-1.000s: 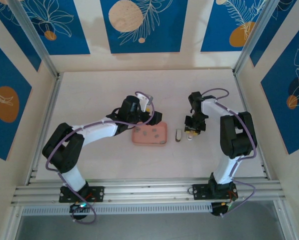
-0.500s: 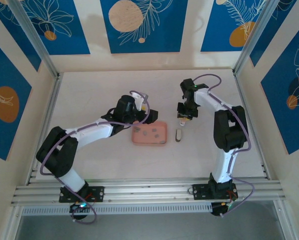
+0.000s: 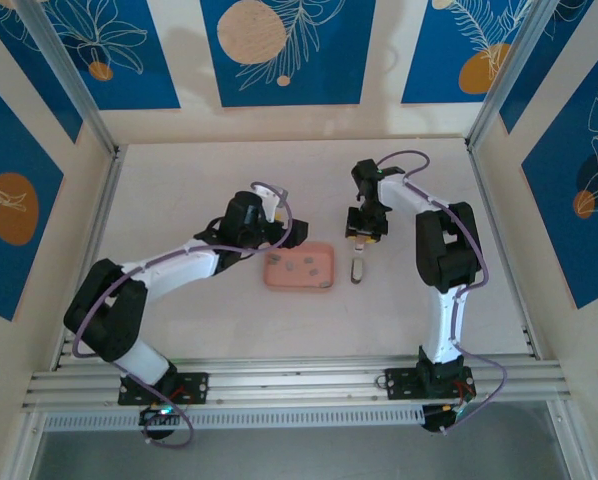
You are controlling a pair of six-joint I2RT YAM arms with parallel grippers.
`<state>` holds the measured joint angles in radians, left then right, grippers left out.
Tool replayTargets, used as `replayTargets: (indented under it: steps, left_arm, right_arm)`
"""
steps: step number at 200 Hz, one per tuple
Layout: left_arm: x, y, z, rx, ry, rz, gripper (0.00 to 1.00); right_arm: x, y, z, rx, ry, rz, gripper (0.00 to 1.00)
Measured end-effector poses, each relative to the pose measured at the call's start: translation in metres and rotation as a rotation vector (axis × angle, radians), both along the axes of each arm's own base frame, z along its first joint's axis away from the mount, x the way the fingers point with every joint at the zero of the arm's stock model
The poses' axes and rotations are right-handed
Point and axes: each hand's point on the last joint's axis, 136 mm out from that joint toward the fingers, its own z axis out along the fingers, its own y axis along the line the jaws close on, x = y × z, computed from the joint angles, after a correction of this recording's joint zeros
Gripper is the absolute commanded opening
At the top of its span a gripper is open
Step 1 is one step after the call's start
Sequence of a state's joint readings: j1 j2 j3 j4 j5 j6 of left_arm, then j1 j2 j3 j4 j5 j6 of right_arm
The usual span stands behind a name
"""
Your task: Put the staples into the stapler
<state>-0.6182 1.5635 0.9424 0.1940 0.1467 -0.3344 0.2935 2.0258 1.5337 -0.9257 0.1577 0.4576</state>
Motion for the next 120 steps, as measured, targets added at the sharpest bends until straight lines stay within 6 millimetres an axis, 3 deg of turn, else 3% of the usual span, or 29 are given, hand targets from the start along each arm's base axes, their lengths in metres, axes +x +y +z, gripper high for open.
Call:
replayTargets:
  steps: [35,63,70,72,73,75,98,120]
  left_arm:
    - [0.003,0.015,0.014,0.019,-0.037,0.03,0.95]
    - [0.011,0.043,0.04,0.068,-0.107,0.089,1.0]
    - [0.014,0.054,0.05,0.086,-0.138,0.116,1.0]
    - [0.014,0.056,0.052,0.089,-0.145,0.121,1.0]
    - [0.015,0.058,0.054,0.093,-0.15,0.124,1.0]
    - [0.015,0.061,0.057,0.099,-0.159,0.132,1.0]
    - [0.021,0.1,0.09,0.162,-0.269,0.246,1.0]
    - [0.021,0.142,0.111,0.226,-0.374,0.392,1.0]
  right_arm:
    - [0.002,-0.004,0.026,-0.006,-0.052,0.003,0.59]
    - [0.01,-0.015,0.086,0.025,-0.215,-0.021,0.7]
    - [0.013,-0.021,0.103,0.037,-0.275,-0.035,0.8]
    - [0.014,-0.024,0.109,0.041,-0.294,-0.047,0.85]
    - [0.015,-0.026,0.112,0.043,-0.307,-0.047,0.96]
    - [0.016,-0.028,0.117,0.046,-0.325,-0.047,0.99]
    - [0.016,-0.063,0.161,0.071,-0.519,-0.127,1.0]
    - [0.008,-0.095,0.172,0.054,-0.653,-0.181,1.0]
